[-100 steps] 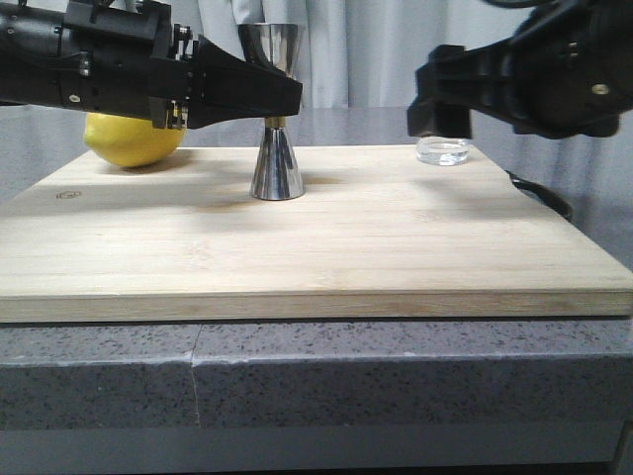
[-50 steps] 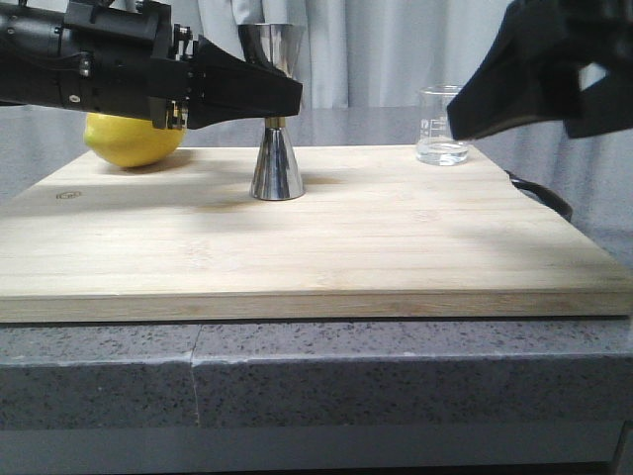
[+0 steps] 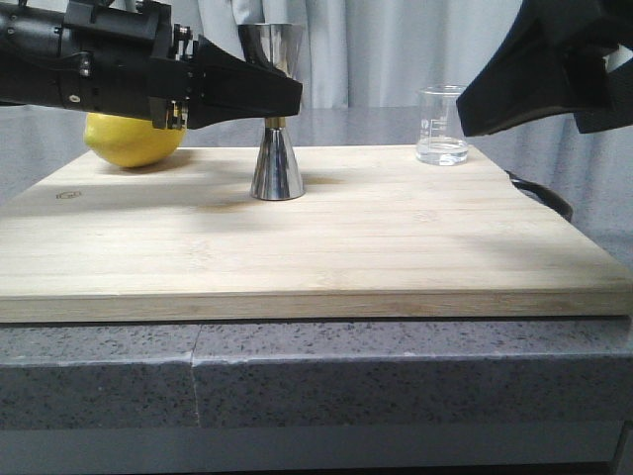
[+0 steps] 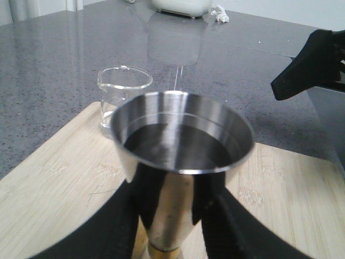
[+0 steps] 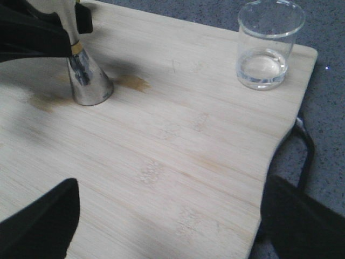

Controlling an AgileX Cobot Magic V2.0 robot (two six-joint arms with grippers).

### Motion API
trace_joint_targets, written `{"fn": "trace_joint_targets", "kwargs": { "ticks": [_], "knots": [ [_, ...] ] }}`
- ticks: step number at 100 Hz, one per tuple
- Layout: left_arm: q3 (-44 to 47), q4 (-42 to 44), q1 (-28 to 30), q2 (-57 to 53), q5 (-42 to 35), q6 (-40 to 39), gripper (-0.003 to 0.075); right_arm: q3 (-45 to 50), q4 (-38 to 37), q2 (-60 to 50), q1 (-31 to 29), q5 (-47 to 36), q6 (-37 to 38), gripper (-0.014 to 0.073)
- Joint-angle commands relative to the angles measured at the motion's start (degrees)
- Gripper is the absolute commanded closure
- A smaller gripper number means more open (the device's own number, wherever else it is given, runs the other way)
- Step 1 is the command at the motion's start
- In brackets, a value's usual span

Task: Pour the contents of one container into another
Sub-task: 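Open the right gripper and withdraw it from the beaker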

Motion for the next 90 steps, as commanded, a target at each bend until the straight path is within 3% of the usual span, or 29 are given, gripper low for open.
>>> {"fn": "trace_joint_targets", "kwargs": {
  "ticks": [1, 90],
  "knots": [
    [-1.68, -4.22, -0.35, -2.45, 6.52, 0.09, 0.0482, -1.46, -0.5, -1.06, -0.27, -3.14, -0.51, -0.0021],
    [-1.68, -3.98, 0.49, -2.45, 7.01, 0.09, 0.0482, -1.46, -0.78, -1.06, -0.27, -3.45, -0.51, -0.0021]
  ]
}}
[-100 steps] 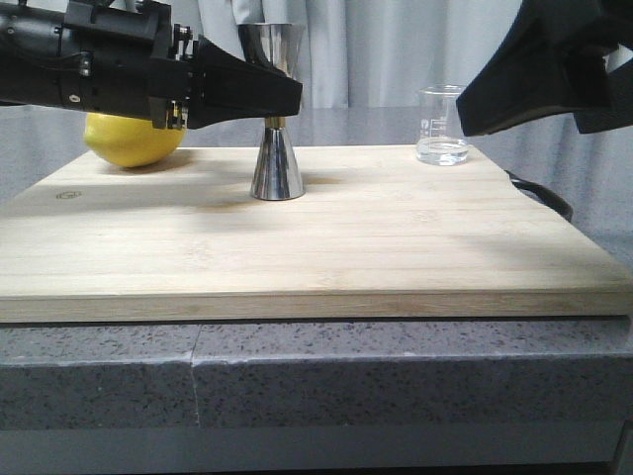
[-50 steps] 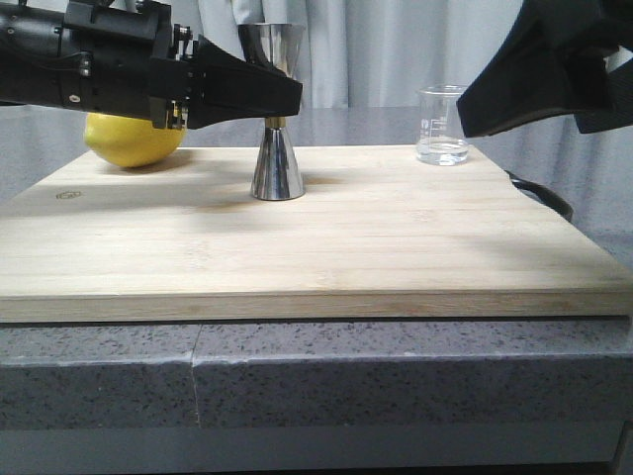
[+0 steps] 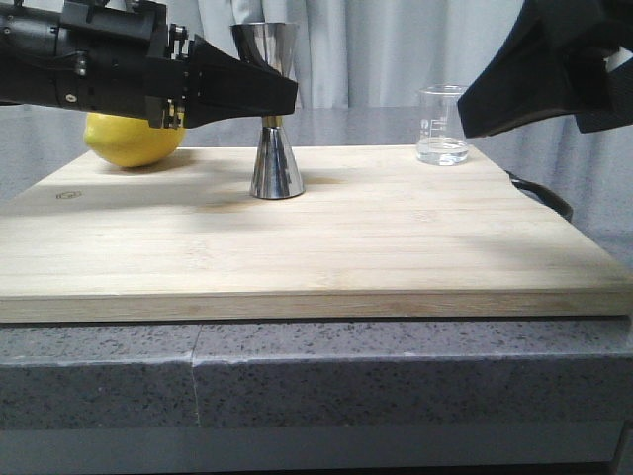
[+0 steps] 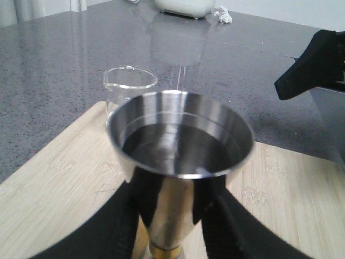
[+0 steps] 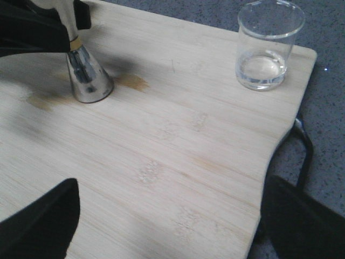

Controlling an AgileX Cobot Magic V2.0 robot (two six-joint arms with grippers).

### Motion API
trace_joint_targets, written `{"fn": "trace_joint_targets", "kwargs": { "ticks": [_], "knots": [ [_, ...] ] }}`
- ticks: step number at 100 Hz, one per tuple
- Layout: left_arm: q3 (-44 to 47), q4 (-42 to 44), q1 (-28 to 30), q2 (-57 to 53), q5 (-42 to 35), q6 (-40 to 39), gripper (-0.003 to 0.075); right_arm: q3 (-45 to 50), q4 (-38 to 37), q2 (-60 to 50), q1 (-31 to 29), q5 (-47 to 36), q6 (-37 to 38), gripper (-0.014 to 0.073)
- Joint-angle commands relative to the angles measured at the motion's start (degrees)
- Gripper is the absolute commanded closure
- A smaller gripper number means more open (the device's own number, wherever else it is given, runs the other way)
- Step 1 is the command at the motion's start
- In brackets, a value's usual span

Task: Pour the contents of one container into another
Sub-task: 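Open the right gripper and withdraw it from the beaker, then release the jigger with the left gripper and withdraw upward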

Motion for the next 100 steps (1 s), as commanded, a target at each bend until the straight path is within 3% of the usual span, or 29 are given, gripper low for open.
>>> {"fn": "trace_joint_targets", "kwargs": {
  "ticks": [1, 38, 63, 72, 100],
  "knots": [
    [-1.68, -3.98, 0.06, -2.45, 7.01, 0.09, 0.0482, -1.46, -0.31, -1.06, -0.27, -3.45, -0.51, -0.0021],
    [-1.68, -1.36, 0.06, -2.45, 7.01, 0.09, 0.0428, -1.46, -0.67, -1.06, -0.27, -3.76, -0.51, -0.0021],
    [-1.68, -1.36, 0.06, -2.45, 6.49, 0.09, 0.0206, -1.46, -0.67, -1.06, -0.27, -3.76, -0.51, -0.0021],
    [-1.68, -0.82, 0.43, -2.71, 6.38, -0.16, 0.0167, -1.57, -0.67, -1.15, -0.27, -3.54, -0.51, -0.0021],
    [-1.68, 13.19, 3.92, -11.32, -0.04, -14.69, 0.0166, -1.82, -1.06, -2.57, -1.3, 1.58, -0.51, -0.0021]
  ]
}}
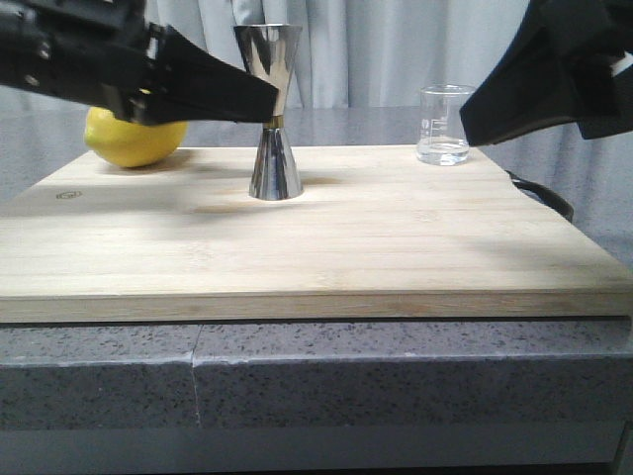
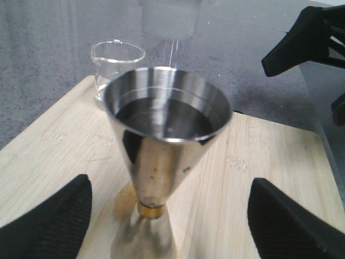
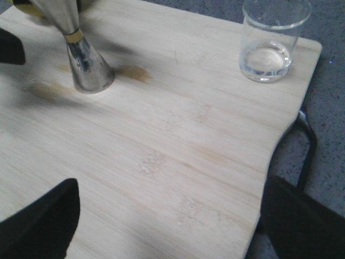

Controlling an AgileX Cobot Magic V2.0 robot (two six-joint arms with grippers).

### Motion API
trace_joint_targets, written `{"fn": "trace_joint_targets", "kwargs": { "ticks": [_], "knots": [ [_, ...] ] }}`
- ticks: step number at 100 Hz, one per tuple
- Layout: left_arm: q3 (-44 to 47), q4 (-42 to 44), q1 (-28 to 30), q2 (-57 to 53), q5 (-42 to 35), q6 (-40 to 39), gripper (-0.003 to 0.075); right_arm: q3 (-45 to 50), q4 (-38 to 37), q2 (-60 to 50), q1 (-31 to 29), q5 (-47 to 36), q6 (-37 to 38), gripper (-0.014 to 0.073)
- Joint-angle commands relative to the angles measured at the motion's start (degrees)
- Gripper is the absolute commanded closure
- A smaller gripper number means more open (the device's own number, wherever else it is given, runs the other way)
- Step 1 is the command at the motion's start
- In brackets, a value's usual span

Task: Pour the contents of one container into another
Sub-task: 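Release the jigger with the left gripper and withdraw upward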

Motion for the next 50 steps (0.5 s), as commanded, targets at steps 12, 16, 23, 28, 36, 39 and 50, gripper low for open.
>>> {"fn": "trace_joint_targets", "kwargs": {
  "ticks": [12, 16, 23, 28, 36, 39, 50],
  "knots": [
    [-1.68, 9.61, 3.35, -12.71, 0.3, -13.72, 0.0175, -2.63, -1.66, -4.32, -4.49, 4.8, -0.51, -0.0021],
    [-1.68, 12.41, 3.89, -14.71, -0.01, -16.31, 0.0175, -3.52, -2.58, -5.09, -6.24, 8.8, -0.51, -0.0021],
    [-1.68, 18.4, 4.54, -18.83, -1.52, -22.79, 0.0175, -6.22, -3.36, -5.92, -9.49, 16.73, -0.51, -0.0021],
    [-1.68, 23.44, 4.69, -21.82, -3.66, -27.94, 0.0175, -8.69, -3.73, -6.15, -11.75, 22.1, -0.51, -0.0021],
    [-1.68, 32.82, 4.69, -27.01, -6.62, -38.54, 0.0178, -12.04, -4.36, -6.15, -15.08, 29.31, 0.17, -0.0021],
    [-1.68, 36.55, 4.69, -28.71, -7.32, -41.97, 0.0185, -13.15, -4.93, -6.15, -16.48, 32.05, 1.09, -0.0021],
    [-1.68, 47.14, 4.69, -35.22, -7.86, -55.4, 0.0225, -16.67, -8.1, -6.15, -19.78, 38.88, 5.77, -0.002]
  ]
}}
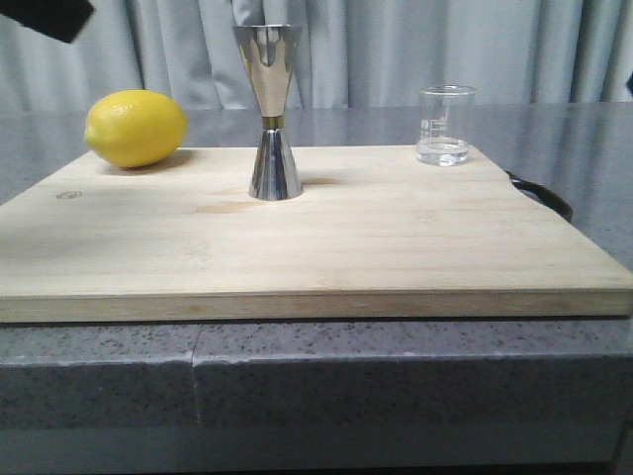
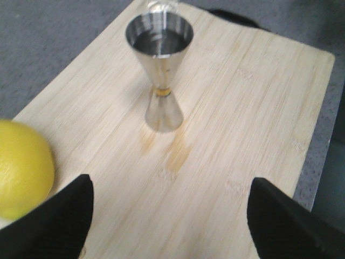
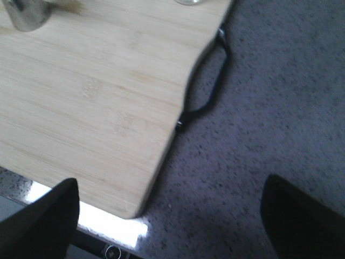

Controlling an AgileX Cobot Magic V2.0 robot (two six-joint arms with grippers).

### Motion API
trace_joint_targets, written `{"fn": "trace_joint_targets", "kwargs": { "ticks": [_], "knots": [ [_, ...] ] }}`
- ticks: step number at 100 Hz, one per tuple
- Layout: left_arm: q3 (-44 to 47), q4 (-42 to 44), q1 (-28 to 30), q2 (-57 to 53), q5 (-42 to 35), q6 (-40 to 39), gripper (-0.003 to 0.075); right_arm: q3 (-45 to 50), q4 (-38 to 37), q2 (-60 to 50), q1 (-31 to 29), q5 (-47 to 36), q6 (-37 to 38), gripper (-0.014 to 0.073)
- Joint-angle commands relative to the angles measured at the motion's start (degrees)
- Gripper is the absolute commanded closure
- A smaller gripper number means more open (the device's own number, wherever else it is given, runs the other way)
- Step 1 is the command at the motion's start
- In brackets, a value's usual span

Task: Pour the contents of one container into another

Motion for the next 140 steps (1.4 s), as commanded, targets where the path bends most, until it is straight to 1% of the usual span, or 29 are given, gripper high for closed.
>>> {"fn": "trace_joint_targets", "kwargs": {
  "ticks": [1, 8, 18, 28, 36, 40, 51, 59, 69, 90, 94, 98, 103, 107, 109, 110, 113, 114, 115, 116, 117, 120, 127, 134, 140],
  "knots": [
    [-1.68, 7.42, 0.15, -6.4, -1.49, -13.63, 0.0227, -3.99, -2.81, -1.11, -2.47, 4.05, 3.68, -0.002],
    [-1.68, 13.23, 0.15, -10.13, -1.27, -21.84, 0.0242, -4.94, -6.24, -1.59, -3.32, 6.63, 7.8, -0.0018],
    [-1.55, 23.08, 0.15, -15.07, 0.33, -34.04, 0.0244, -4.8, -10.7, -3.13, -3.42, 7.39, 12.72, -0.0018],
    [-0.02, 30.43, 0.15, -19.2, 1.15, -42.89, 0.0246, -4.8, -11.44, -5.84, -3.42, 6.95, 13.14, -0.0018],
    [2.84, 34.43, 0.15, -23.22, 0.91, -49.05, 0.0247, -4.71, -11.46, -8.42, -3.42, 5.41, 13.14, -0.0018],
    [4.48, 36.38, 0.15, -25.41, 0.43, -53.0, 0.0247, -4.26, -11.46, -9.94, -3.42, 4.55, 13.54, -0.0018],
    [9.01, 40.81, 0.15, -30.95, -2.3, -60.76, 0.0247, -1.52, -11.05, -14.23, -3.42, 0.25, 14.04, -0.0018],
    [12.39, 43.42, 0.15, -34.85, -4.97, -64.02, 0.0247, 1.2, -10.96, -17.6, -3.42, -3.63, 14.18, -0.0018],
    [15.06, 43.56, 0.15, -37.92, -6.81, -64.15, 0.0247, 4.03, -10.96, -20.52, -3.42, -6.74, 14.18, -0.0018],
    [16.28, 42.02, 0.15, -38.88, -7.1, -64.15, 0.0247, 4.56, -10.96, -21.49, -3.42, -6.84, 14.18, -0.0017],
    [16.28, 42.02, 0.15, -38.88, -7.11, -64.15, 0.0249, 4.56, -10.96, -21.49, -3.42, -6.84, 14.18, -0.0007],
    [16.28, 42.02, 0.15, -38.88, -7.33, -64.15, 0.0264, 4.56, -10.82, -21.49, -3.42, -6.84, 14.18, 0.0029],
    [16.28, 42.02, 0.15, -38.88, -7.94, -64.25, 0.0303, 4.56, -10.47, -21.49, -3.42, -6.73, 14.18, 0.0104],
    [16.28, 41.65, 0.15, -38.88, -8.5, -64.5, 0.0352, 4.56, -10.29, -21.49, -3.42, -6.73, 14.18, 0.0186],
    [16.28, 41.55, 0.15, -38.88, -8.83, -64.5, 0.0391, 4.56, -10.29, -21.49, -3.42, -6.73, 14.18, 0.0228],
    [16.28, 41.39, 0.15, -38.88, -9.01, -64.5, 0.0391, 4.56, -10.18, -21.49, -3.42, -6.73, 14.18, 0.0243],
    [16.28, 41.15, 0.15, -38.88, -9.47, -64.5, 0.0442, 4.56, -10.19, -21.49, -3.42, -6.73, 14.18, 0.0312],
    [16.28, 41.14, 0.15, -38.88, -9.85, -64.5, 0.0463, 4.56, -10.19, -21.49, -3.42, -6.73, 14.18, 0.0326],
    [16.28, 41.14, 0.15, -38.88, -9.85, -64.5, 0.0463, 4.56, -10.19, -21.49, -3.42, -6.73, 14.18, 0.0338],
    [16.28, 41.14, 0.15, -38.88, -10.03, -64.5, 0.0494, 4.56, -10.19, -21.49, -3.42, -6.73, 14.18, 0.0364],
    [16.28, 41.14, 0.15, -38.88, -10.15, -64.5, 0.0494, 4.56, -10.19, -21.49, -3.42, -6.73, 14.18, 0.0376],
    [16.28, 41.14, 0.15, -38.88, -10.45, -64.5, 0.0546, 4.56, -10.19, -21.49, -3.42, -6.73, 14.18, 0.0433],
    [16.28, 41.14, 0.15, -38.88, -11.15, -64.5, 0.0645, 4.56, -10.17, -21.49, -3.42, -6.62, 14.18, 0.0527],
    [16.28, 41.14, 0.15, -38.88, -11.78, -64.5, 0.0734, 4.56, -10.17, -21.49, -3.42, -6.32, 14.18, 0.0599],
    [16.28, 41.14, 0.15, -38.88, -12.38, -64.5, 0.0739, 4.56, -10.17, -21.49, -3.42, -5.85, 14.18, 0.0646]
  ]
}}
